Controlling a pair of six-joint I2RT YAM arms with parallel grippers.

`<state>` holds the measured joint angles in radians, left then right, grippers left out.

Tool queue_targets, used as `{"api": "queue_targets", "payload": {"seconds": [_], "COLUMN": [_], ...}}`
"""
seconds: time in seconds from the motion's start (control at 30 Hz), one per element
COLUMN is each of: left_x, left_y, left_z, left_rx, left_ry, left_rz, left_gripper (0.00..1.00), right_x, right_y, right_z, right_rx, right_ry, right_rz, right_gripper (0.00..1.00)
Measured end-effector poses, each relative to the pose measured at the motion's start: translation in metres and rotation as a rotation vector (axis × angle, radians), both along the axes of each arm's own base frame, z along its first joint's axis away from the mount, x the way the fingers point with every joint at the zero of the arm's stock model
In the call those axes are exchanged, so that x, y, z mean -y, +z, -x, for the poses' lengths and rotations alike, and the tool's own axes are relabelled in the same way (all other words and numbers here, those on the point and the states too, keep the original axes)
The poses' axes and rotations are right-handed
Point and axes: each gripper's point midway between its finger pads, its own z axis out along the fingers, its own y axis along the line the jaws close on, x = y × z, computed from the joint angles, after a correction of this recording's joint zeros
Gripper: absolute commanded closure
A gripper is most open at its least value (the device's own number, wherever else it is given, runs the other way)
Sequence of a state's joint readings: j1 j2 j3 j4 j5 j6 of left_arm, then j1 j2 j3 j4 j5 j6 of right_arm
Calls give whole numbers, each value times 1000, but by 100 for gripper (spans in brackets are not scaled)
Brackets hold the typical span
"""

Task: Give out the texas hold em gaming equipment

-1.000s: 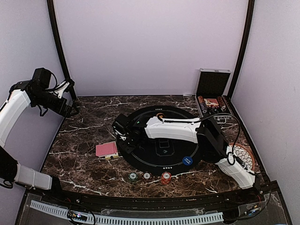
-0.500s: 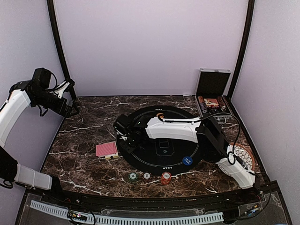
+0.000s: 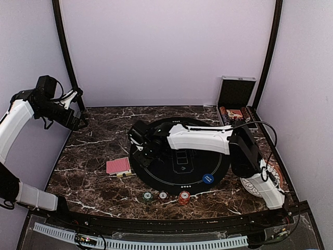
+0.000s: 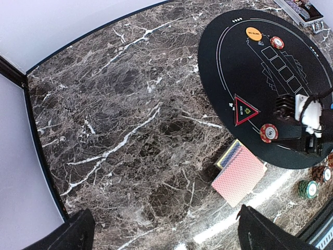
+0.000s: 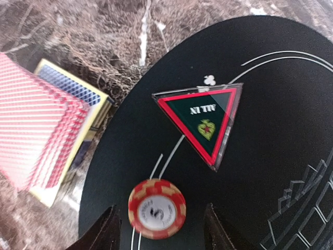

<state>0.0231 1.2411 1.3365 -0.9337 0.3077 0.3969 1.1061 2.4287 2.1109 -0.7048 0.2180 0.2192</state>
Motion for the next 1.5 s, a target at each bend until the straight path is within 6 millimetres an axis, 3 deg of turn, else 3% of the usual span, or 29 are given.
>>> {"api": "queue_targets", "payload": {"seconds": [0.17, 0.3, 0.4, 0.5, 0.63, 0.8, 0.97, 1.33, 1.5], "left_x": [0, 0, 0, 0, 0, 0, 0, 1, 1], "left_y": [0, 2, 3, 3, 3, 5, 6, 6, 7], "left_z": [0, 1, 1, 1, 2, 2, 2, 4, 4], "left_rx": [2, 8, 10, 9, 9, 12, 10, 7, 7], "left_ry": [0, -1, -1, 0, 1, -2, -2, -5, -5], "left_rz": [0, 1, 1, -1, -2, -2, -2, -4, -3], "left_gripper": [1, 1, 1, 1, 1, 1, 1, 1, 1], "right_x": [15, 43, 68, 97, 133, 158, 168, 163, 165], "right_y": [61, 114, 127, 106, 61, 29, 22, 17, 5], "right_z": [12, 30, 47, 71, 110, 145, 155, 161, 163], "right_rx": [12, 26, 12, -36, -127, -193, -214, -247, -258], "right_ry": [-5, -12, -17, -15, 5, 44, 56, 78, 81], "right_rz": [-85, -163, -180, -125, 8, 124, 147, 123, 145], "right_gripper": [30, 22, 16, 12, 6, 5, 4, 10, 14]}}
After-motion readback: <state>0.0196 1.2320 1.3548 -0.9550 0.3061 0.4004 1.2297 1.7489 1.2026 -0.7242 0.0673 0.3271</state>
